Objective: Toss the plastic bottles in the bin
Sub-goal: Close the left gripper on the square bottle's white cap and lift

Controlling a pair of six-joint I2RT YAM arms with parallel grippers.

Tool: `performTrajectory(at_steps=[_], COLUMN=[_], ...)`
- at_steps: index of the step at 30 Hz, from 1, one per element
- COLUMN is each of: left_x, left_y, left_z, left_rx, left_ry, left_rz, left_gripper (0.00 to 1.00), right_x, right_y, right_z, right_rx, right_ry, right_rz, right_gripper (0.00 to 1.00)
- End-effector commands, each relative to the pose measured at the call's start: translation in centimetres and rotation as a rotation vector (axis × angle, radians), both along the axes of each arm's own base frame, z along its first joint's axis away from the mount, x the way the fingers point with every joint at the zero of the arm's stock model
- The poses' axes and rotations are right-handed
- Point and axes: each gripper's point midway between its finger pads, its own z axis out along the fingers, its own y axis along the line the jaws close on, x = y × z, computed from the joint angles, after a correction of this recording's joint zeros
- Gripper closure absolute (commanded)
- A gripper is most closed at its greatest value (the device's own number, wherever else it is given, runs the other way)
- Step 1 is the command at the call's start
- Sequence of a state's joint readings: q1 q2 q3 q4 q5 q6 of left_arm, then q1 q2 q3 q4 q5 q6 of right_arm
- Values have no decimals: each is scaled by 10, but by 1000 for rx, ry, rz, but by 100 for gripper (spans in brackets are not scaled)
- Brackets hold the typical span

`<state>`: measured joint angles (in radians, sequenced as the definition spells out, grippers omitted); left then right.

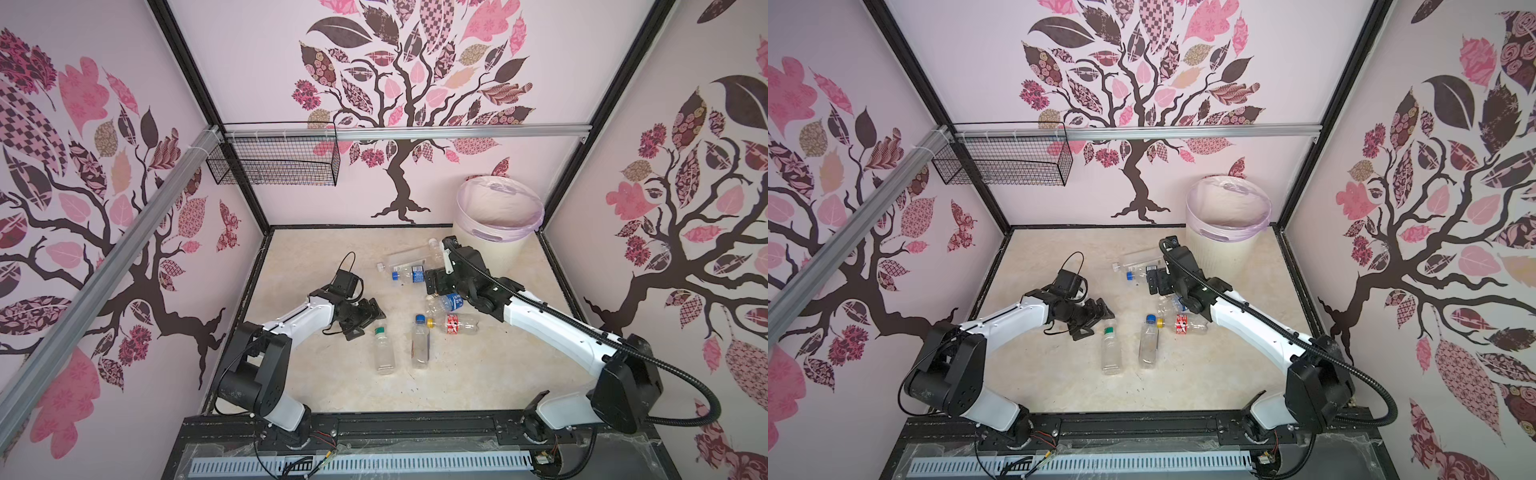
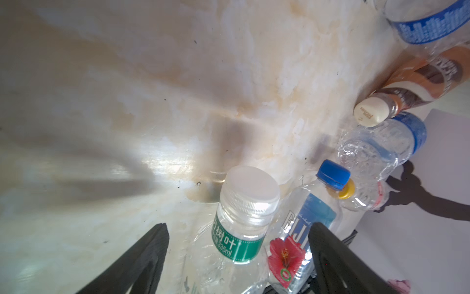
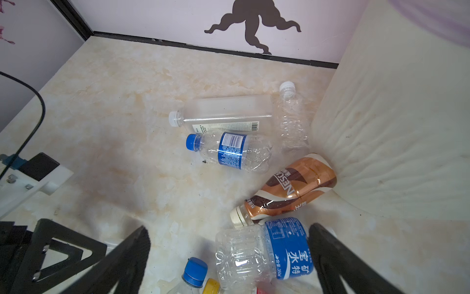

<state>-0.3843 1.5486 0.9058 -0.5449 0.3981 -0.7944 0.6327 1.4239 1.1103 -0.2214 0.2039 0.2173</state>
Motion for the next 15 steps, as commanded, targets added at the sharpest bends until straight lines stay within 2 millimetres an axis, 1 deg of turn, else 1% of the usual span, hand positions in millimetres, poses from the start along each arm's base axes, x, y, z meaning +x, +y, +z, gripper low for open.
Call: performTrajectory(at_steps=[1,5,9,13,15], left_x=[-2,-2,-5,-4,-4], left_y=[11,-2,-17,-14,-13], left_z=[12,18,14,5,1], left_rx=[134,211,262,323,333], left_ry=[-98,-175,-182,-158,-146], left_rz=[-133,-236,-318,-328,-331], left_gripper=[10,10,11,12,14], right_x=[-3,-4,-5,-7,-9], right_y=[-1,-1,-5,-9,-11], right_z=[18,19,19,20,20], right_rx=[45,52,46,42,38], right_ry=[-33,-35,-41,-49,-52], right_rz=[-6,-5,-20,-25,-28], right_gripper=[1,0,1,0,0])
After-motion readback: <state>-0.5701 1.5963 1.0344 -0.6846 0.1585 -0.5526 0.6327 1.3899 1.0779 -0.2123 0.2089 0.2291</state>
